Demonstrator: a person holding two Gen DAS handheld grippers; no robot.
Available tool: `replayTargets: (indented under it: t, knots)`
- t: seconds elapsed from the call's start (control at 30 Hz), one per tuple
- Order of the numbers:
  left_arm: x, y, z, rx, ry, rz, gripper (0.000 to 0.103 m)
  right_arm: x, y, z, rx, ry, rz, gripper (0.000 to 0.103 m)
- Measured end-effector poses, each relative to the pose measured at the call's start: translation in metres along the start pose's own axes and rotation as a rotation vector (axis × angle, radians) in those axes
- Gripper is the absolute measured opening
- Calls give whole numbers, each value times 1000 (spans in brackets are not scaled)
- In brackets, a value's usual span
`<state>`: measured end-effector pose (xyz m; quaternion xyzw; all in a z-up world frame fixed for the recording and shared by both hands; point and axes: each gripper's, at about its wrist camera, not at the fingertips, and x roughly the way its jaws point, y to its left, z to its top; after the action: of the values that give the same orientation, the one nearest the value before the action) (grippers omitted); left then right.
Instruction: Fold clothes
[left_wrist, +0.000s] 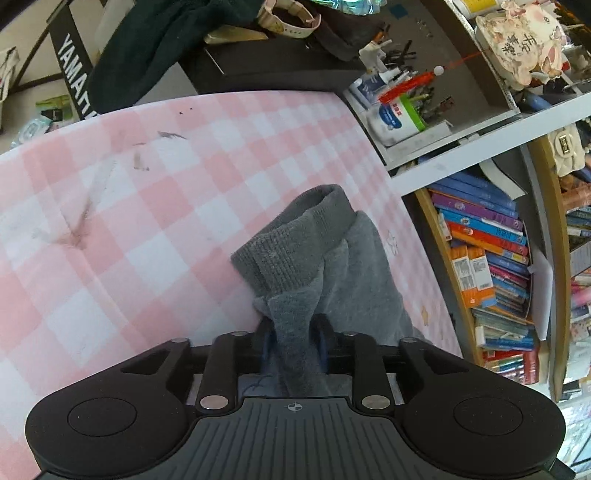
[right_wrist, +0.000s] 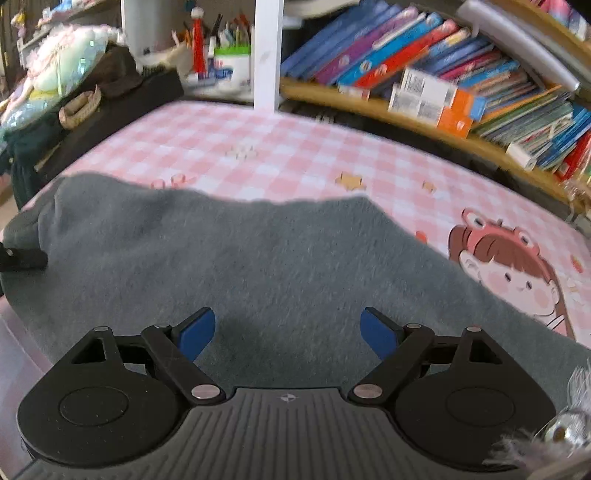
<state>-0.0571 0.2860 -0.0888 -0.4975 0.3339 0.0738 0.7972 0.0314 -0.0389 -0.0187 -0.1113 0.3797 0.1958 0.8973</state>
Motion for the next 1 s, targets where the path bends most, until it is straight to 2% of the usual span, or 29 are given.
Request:
replayTargets:
  t: [0.1,0.23,0.73,0.87,1.0]
  knots:
    - [0,3,3,-9,7,-19,34,1,7,1,-24,-7,-4,87]
    - [3,3,5,-12,11,-31,34,13,18,-8,-76,98,5,87]
    - [8,14,5,-99,-8,-101,33,-1,30,-27,-68,97,-58,86]
    - [12,15,5,-142,-12,-107,29,-6,33,-32,-56,90,-76,86]
    - [14,12,5,-125,-12,-85,23,-6,33,-35,-39,79,-82,86]
